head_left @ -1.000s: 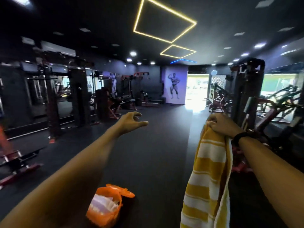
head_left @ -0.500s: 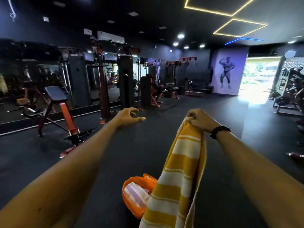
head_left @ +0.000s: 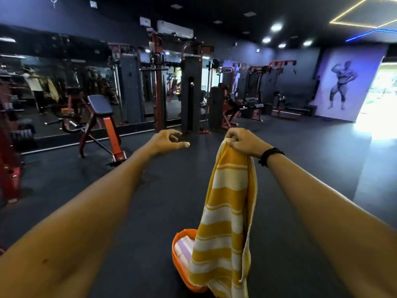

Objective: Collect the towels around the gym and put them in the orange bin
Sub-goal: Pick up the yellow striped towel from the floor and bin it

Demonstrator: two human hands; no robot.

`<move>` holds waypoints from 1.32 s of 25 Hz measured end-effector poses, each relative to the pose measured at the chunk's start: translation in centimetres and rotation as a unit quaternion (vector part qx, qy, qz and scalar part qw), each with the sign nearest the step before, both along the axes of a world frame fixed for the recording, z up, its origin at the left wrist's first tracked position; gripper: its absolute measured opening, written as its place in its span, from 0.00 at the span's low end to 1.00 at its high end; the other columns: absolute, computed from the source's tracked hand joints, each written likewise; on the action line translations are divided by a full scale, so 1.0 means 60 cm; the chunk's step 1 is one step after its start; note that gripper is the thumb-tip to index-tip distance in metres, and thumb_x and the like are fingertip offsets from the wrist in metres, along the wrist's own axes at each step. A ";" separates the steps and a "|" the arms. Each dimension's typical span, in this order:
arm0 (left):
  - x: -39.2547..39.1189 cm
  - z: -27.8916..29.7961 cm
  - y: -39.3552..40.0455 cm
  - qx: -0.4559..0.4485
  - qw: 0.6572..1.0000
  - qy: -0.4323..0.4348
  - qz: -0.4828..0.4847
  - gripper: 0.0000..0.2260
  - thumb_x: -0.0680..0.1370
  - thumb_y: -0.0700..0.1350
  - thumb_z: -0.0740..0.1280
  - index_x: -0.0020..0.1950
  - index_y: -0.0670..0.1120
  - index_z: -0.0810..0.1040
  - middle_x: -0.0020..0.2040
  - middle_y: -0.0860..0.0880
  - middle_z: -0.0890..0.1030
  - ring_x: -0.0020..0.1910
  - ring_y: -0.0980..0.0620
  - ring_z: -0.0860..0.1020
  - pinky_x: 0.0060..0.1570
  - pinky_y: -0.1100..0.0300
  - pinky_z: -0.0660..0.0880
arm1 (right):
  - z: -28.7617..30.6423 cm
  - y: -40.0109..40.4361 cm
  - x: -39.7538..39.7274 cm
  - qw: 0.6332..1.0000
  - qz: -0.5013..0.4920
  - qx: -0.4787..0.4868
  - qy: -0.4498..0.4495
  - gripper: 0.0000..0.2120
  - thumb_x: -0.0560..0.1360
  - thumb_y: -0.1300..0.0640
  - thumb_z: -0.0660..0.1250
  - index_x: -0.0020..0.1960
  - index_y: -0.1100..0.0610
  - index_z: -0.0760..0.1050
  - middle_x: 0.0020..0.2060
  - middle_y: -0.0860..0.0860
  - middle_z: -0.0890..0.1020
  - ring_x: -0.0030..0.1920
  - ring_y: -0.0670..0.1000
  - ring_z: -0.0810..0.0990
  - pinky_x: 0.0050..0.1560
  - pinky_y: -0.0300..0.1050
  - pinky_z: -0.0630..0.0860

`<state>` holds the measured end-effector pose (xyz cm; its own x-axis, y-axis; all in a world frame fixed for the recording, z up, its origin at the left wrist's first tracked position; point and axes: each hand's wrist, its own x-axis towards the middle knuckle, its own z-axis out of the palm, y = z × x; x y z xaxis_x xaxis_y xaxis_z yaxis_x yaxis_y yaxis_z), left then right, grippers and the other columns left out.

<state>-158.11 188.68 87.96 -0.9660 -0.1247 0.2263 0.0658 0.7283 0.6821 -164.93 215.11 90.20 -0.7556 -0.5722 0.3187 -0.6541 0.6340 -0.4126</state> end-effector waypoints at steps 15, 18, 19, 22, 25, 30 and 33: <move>-0.401 -0.033 -0.019 0.072 0.929 -0.139 -0.336 0.10 0.82 0.47 0.60 0.59 0.44 0.75 0.54 0.46 0.78 0.55 0.48 0.78 0.54 0.53 0.78 | -0.062 -0.105 -0.293 0.989 -0.044 -0.124 -0.061 0.11 0.73 0.52 0.71 0.52 0.57 0.77 0.46 0.52 0.82 0.47 0.48 0.81 0.48 0.40 0.80; -0.447 -0.020 -0.022 0.190 0.928 -0.113 -0.300 0.08 0.83 0.47 0.55 0.53 0.48 0.73 0.47 0.47 0.75 0.48 0.49 0.76 0.46 0.55 0.77 | -0.109 -0.091 -0.330 0.986 -0.083 0.027 -0.144 0.11 0.73 0.51 0.72 0.48 0.58 0.78 0.44 0.53 0.82 0.45 0.52 0.80 0.50 0.45 0.79; -0.461 -0.015 -0.023 0.187 0.935 -0.098 -0.284 0.08 0.83 0.47 0.55 0.51 0.48 0.72 0.45 0.47 0.75 0.46 0.49 0.75 0.45 0.56 0.75 | -0.120 -0.089 -0.342 0.983 -0.100 0.072 -0.139 0.08 0.75 0.51 0.70 0.45 0.56 0.78 0.41 0.51 0.81 0.43 0.50 0.80 0.48 0.44 0.77; -0.506 -0.011 -0.038 0.010 0.959 -0.098 -0.266 0.14 0.79 0.57 0.62 0.53 0.47 0.75 0.47 0.48 0.77 0.46 0.51 0.76 0.45 0.58 0.73 | -0.111 -0.095 -0.387 0.987 -0.145 0.009 -0.071 0.09 0.77 0.54 0.66 0.41 0.59 0.76 0.34 0.50 0.77 0.32 0.46 0.77 0.36 0.38 0.73; -0.536 -0.015 -0.036 -0.211 0.925 -0.156 -0.274 0.17 0.72 0.59 0.70 0.54 0.49 0.79 0.50 0.50 0.81 0.52 0.50 0.79 0.55 0.54 0.75 | -0.076 -0.117 -0.422 0.983 -0.157 -0.099 -0.006 0.08 0.77 0.59 0.67 0.41 0.62 0.74 0.28 0.54 0.78 0.22 0.44 0.77 0.25 0.36 0.73; -0.563 0.026 -0.046 0.082 0.970 -0.058 -0.221 0.06 0.77 0.47 0.67 0.48 0.45 0.79 0.45 0.47 0.79 0.46 0.53 0.77 0.46 0.59 0.76 | -0.083 -0.166 -0.460 0.942 -0.146 -0.301 0.033 0.09 0.76 0.57 0.69 0.47 0.61 0.70 0.37 0.57 0.80 0.32 0.52 0.83 0.30 0.45 0.81; -0.587 0.045 -0.056 0.214 0.964 -0.034 -0.153 0.07 0.78 0.45 0.65 0.51 0.42 0.78 0.43 0.47 0.78 0.44 0.52 0.77 0.42 0.59 0.75 | -0.117 -0.178 -0.476 0.948 -0.152 -0.225 0.165 0.13 0.74 0.45 0.68 0.44 0.55 0.72 0.41 0.50 0.75 0.37 0.45 0.75 0.34 0.42 0.75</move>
